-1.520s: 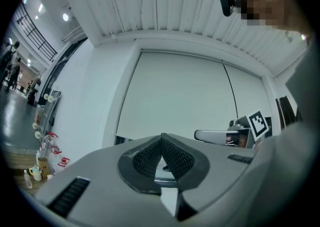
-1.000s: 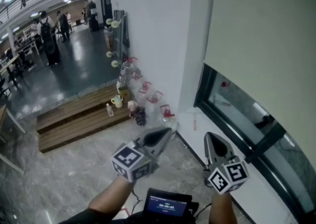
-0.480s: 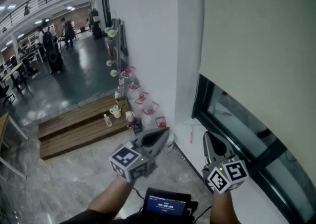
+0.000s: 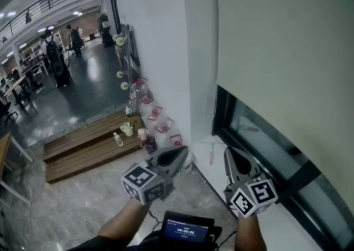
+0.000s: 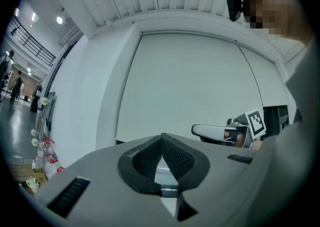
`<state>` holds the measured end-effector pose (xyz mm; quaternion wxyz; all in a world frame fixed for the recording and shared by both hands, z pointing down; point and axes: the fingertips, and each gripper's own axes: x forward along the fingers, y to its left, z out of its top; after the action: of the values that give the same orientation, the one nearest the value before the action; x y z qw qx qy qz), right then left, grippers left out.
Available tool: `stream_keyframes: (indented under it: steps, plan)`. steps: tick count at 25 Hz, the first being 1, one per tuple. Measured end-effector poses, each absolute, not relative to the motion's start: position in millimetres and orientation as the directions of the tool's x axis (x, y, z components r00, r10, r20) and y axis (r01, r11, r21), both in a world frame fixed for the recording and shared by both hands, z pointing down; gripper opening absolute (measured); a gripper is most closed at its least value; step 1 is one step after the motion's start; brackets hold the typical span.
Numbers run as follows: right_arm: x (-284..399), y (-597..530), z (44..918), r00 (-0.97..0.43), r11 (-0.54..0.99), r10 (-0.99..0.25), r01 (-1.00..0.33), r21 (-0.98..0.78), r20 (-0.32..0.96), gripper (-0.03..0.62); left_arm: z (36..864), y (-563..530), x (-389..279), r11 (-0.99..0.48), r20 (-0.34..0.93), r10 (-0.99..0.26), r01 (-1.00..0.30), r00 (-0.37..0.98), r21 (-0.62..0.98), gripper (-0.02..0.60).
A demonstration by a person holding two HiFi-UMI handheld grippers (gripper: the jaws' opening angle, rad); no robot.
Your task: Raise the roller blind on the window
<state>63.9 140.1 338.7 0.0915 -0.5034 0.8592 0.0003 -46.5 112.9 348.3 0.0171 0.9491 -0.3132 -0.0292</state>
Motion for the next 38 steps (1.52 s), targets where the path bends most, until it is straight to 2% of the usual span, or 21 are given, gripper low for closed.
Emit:
stream_keyframes:
  steps: [7, 26, 38]
  plan:
    - [63.7, 120.2, 345.1, -0.477, 0.488, -0.87, -0.869, -0.082, -0.123, 0.006, 349.8, 94.2, -44.5, -0.815, -0.052, -0.579, -0.576, 0.814, 0.065, -0.008]
    - [38.2, -24.1, 341.2, -0.415, 0.422, -0.905, -0.904, -0.069, -0.093, 0.006, 344.4, -56.0, -74.8, -0.838, -0.087, -0.545, -0.541, 0.834, 0.068, -0.008]
    - [33.4, -74.0, 331.8, -0.365, 0.369, -0.929, -0.927, -0.062, -0.063, 0.006, 336.5, -109.2, -73.2, -0.868, -0.093, -0.496, -0.487, 0.864, 0.098, -0.008]
